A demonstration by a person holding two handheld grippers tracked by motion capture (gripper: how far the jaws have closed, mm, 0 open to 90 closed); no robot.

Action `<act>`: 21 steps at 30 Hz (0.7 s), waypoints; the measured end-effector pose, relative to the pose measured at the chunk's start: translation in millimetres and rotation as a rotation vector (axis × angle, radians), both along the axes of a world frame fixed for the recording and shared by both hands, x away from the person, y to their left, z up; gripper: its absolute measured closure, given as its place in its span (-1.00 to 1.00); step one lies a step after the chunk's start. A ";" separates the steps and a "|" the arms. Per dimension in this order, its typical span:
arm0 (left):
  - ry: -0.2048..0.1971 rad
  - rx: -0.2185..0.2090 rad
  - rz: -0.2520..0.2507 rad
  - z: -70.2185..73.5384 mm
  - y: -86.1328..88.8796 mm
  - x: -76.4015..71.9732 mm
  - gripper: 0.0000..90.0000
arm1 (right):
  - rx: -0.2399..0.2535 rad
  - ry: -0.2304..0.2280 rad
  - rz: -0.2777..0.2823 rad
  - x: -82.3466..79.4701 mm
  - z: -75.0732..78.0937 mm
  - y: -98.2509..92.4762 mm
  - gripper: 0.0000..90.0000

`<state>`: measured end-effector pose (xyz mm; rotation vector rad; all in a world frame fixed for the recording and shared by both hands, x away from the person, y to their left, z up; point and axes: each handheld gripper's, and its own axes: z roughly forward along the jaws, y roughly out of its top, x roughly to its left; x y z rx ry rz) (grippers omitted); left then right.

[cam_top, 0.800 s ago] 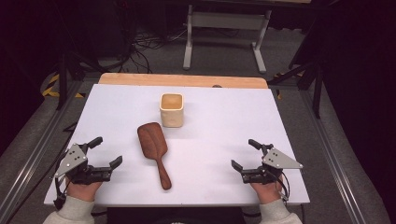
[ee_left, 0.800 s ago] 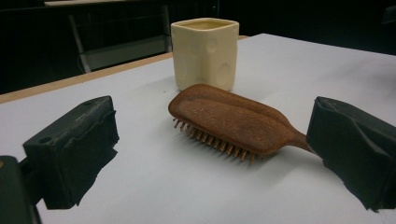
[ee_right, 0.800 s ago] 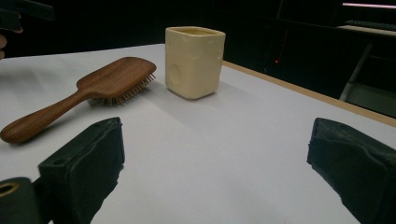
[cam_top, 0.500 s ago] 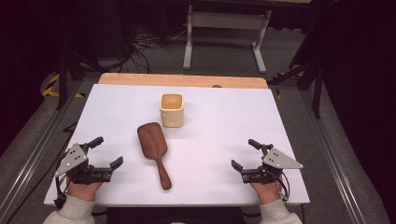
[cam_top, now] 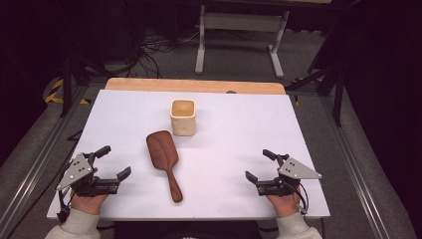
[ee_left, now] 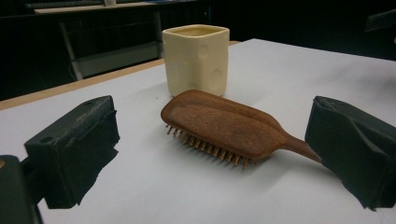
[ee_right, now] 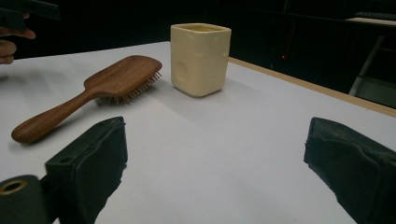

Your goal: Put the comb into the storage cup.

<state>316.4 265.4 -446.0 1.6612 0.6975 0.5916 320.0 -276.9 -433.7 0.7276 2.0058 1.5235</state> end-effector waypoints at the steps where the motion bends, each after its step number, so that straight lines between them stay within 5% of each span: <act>1: 0.010 0.002 -0.002 0.1 -0.6 0.2 -0.92 | 0.002 0.001 0.003 0.0 0.1 0.2 -0.82; 6: 0.046 0.028 0.019 1.9 -1.2 0.4 -0.98 | -0.005 0.004 0.016 -1.0 0.9 1.6 -0.74; 10: 0.061 0.004 0.044 3.7 -0.4 0.3 -0.99 | -0.008 0.003 0.025 -1.5 1.4 2.1 -0.67; 21: 0.063 -0.001 -0.003 10.0 -4.8 1.4 -0.99 | -0.002 0.003 0.025 -1.4 1.5 1.7 -0.66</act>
